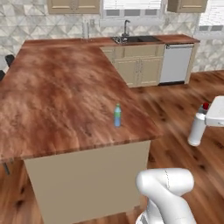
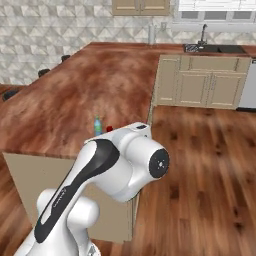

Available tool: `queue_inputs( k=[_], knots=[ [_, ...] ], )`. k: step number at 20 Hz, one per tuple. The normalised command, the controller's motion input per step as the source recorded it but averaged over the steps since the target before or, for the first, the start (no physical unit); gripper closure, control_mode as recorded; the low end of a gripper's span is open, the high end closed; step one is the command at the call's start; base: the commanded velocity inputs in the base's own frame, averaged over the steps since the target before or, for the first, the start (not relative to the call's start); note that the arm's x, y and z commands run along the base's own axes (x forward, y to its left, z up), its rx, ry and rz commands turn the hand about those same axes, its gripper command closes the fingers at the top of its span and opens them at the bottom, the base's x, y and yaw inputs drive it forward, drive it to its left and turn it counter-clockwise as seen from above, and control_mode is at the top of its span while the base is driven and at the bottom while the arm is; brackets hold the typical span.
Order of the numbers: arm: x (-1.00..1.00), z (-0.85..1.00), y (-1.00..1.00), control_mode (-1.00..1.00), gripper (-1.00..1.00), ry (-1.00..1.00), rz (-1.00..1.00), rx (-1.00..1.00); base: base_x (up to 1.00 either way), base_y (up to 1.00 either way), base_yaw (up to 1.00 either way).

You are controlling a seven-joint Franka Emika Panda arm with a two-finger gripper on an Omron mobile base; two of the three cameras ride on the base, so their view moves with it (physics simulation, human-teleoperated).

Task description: Move the drinks to the dining counter.

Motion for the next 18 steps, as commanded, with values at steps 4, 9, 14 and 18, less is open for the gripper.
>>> queue_inputs(
  k=[4,9,14,18],
  knots=[
    [0.0,0.0,0.0,1.0,1.0,0.0,0.0,0.0,1.0,0.42,0.0],
    [0.0,0.0,0.0,1.0,1.0,0.0,0.0,0.0,0.92,0.35,0.0],
    [0.0,0.0,0.0,1.0,1.0,0.0,0.0,0.0,0.8,0.18,0.0],
    [0.0,0.0,0.0,1.0,1.0,0.0,0.0,0.0,0.31,0.07,0.01]
  ],
)
